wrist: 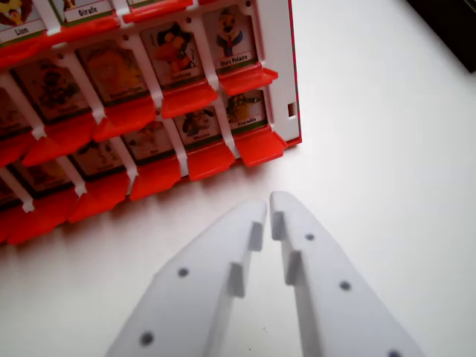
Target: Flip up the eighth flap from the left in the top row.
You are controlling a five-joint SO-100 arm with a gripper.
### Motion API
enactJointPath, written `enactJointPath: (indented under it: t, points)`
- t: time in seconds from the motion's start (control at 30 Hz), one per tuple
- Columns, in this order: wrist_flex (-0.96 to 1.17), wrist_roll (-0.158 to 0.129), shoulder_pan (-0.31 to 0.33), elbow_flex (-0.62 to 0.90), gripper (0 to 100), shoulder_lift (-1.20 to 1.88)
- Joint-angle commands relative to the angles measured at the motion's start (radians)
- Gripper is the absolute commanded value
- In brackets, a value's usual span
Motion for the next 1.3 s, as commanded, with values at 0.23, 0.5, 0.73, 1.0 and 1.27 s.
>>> enactJointPath:
  t: [0.23,0.5,0.73,1.0,1.27]
  points:
    - [-0.072,-0.008,-0.021,-0.391,0,-0.288]
    - [-0.072,-0.006,-0.017,-0.580,0,-0.465]
    - [-0.072,-0.005,0.011,-0.727,0,-0.597]
    - [-0.069,-0.003,0.038,-0.808,0,-0.680]
    - [-0.072,0.002,0.048,-0.850,0,-0.733]
